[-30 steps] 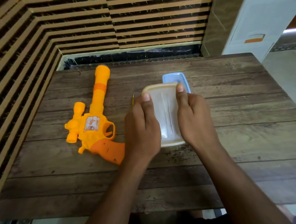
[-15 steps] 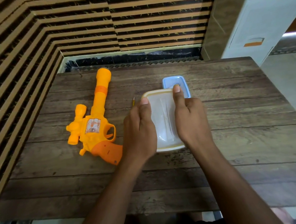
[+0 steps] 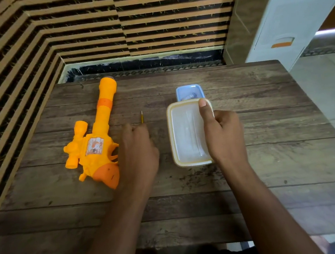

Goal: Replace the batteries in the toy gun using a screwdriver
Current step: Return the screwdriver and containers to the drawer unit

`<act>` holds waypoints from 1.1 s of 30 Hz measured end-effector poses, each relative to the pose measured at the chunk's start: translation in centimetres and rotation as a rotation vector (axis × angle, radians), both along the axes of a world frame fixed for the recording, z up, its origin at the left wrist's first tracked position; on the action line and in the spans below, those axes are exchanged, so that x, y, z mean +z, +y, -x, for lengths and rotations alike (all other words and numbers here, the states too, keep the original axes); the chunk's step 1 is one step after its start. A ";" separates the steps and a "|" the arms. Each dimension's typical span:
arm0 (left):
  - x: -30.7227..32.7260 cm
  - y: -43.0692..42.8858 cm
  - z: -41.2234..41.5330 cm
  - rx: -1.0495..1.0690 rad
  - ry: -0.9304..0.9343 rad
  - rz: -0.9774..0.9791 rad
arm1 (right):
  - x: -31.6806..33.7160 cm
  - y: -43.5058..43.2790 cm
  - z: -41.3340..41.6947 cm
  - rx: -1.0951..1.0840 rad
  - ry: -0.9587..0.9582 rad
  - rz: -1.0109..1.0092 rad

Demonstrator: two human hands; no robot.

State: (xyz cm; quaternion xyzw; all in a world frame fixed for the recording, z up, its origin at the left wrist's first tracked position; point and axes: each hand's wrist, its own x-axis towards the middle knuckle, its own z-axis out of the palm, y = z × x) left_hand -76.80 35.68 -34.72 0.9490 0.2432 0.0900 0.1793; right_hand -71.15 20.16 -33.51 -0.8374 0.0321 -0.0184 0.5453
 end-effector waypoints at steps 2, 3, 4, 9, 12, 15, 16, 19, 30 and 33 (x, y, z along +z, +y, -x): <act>0.3 -0.3 0.0 0.014 -0.019 -0.001 | -0.1 -0.1 0.0 0.013 0.006 -0.003; 0.5 -0.5 0.1 0.028 -0.026 0.004 | -0.1 -0.1 0.0 0.017 0.009 -0.004; 0.7 -0.7 0.1 0.046 -0.029 0.019 | -0.1 -0.1 0.0 0.018 0.012 -0.005; 0.5 -0.9 -0.1 0.096 -0.026 0.051 | -0.2 -0.3 -0.1 0.021 0.003 0.000; 0.2 -0.4 -0.1 0.043 -0.016 0.133 | -0.3 -0.2 -0.2 0.025 -0.006 0.004; -0.3 0.5 -0.3 0.005 -0.172 0.368 | -0.4 0.1 -0.3 0.023 -0.033 0.005; -0.4 0.6 -0.4 0.002 -0.235 0.479 | -0.5 0.3 -0.3 0.020 -0.044 0.002; 0.6 0.3 -0.4 0.028 -0.348 0.914 | -0.4 0.9 -0.2 0.005 -0.081 -0.016; 2.5 -0.4 0.4 -0.045 -0.276 1.225 | 1.7 0.9 1.2 0.040 -0.046 -0.176; 3.9 -0.4 1.1 -0.028 -0.298 1.237 | 3.4 0.2 1.5 0.001 -0.041 -0.248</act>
